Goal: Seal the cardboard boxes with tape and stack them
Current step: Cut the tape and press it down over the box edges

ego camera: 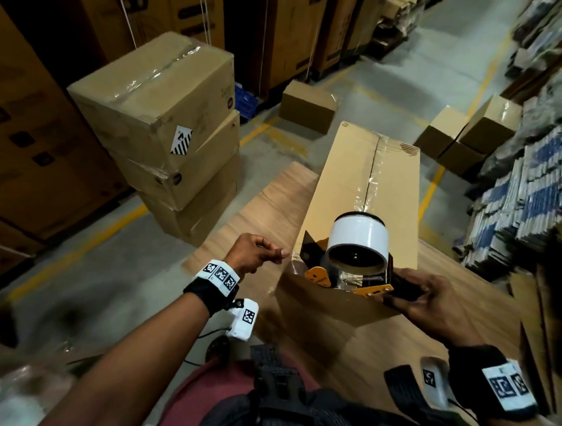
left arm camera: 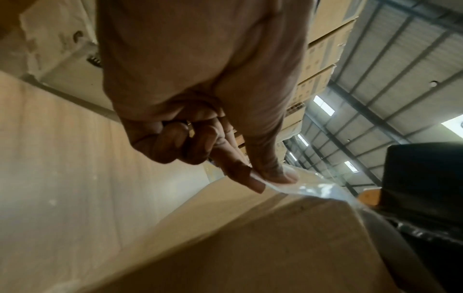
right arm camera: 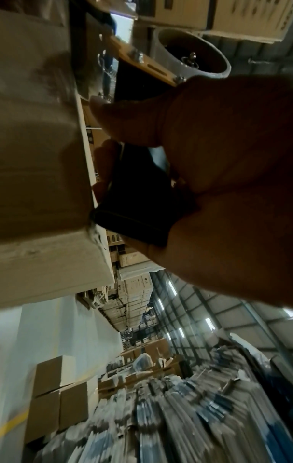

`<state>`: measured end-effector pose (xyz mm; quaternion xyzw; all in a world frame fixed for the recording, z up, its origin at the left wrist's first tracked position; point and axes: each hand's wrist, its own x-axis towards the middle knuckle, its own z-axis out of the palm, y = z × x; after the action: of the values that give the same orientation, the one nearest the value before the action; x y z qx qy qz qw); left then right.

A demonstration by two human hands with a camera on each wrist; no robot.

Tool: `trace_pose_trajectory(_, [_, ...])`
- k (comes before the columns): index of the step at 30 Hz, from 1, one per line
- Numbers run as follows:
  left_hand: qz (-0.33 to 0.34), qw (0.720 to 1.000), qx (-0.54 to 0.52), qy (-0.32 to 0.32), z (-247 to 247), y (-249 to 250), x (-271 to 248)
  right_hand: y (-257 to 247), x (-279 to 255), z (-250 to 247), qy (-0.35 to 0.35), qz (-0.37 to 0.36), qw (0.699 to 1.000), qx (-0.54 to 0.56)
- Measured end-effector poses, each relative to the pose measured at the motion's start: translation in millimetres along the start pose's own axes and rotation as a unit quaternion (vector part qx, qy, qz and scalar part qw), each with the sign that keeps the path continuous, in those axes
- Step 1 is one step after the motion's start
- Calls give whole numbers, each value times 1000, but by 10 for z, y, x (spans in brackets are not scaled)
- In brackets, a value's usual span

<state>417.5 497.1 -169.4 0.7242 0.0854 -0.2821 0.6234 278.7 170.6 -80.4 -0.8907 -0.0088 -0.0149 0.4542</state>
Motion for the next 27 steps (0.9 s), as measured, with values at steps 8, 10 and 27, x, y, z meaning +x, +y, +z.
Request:
trace_pose_trajectory(8, [-114,990,-15,-79,91,-238,137,4,17,-15,-18,31,999,-37])
trace_pose_trajectory(10, [-143,983,10,-114,115,-285,140,-28,25,-17,-28,37,998,-46])
trace_pose_trajectory(27, [439,744,503,-31,184,-143,-299,-21,56,-25,-85,37,987,-131])
